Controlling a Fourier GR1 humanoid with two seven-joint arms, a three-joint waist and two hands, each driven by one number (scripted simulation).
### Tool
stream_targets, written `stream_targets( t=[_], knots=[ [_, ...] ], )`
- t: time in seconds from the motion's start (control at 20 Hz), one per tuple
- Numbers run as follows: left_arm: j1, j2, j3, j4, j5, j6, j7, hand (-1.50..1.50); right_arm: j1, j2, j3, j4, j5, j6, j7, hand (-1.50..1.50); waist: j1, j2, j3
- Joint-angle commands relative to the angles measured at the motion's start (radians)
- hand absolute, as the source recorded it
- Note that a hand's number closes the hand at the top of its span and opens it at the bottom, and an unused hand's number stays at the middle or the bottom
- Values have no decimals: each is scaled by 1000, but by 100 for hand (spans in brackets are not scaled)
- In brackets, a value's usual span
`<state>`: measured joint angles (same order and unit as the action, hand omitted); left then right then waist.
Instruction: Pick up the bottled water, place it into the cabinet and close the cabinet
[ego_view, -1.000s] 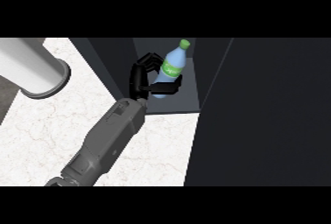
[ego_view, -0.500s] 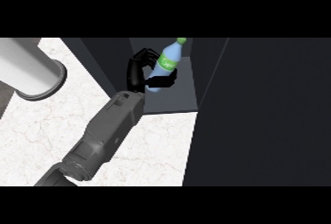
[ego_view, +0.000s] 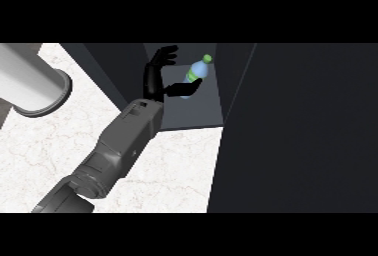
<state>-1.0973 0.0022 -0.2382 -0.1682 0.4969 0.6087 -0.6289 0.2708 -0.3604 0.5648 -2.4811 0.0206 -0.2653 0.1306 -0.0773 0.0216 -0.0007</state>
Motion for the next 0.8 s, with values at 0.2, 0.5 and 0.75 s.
stream_targets(
  t=[0.2,0.5,0.75],
  knots=[
    [-51,9,47,53,11,-38,-30,-150,10,-2,6,-53,-4,6,10,-150,-8,7,-1],
    [-61,12,64,62,13,-81,-43,-150,4,-4,-22,-60,-30,12,34,-150,2,4,0],
    [-97,-2,40,61,-8,-115,-16,-150,-16,20,18,-42,11,7,29,-150,-8,4,-1]
  ],
)
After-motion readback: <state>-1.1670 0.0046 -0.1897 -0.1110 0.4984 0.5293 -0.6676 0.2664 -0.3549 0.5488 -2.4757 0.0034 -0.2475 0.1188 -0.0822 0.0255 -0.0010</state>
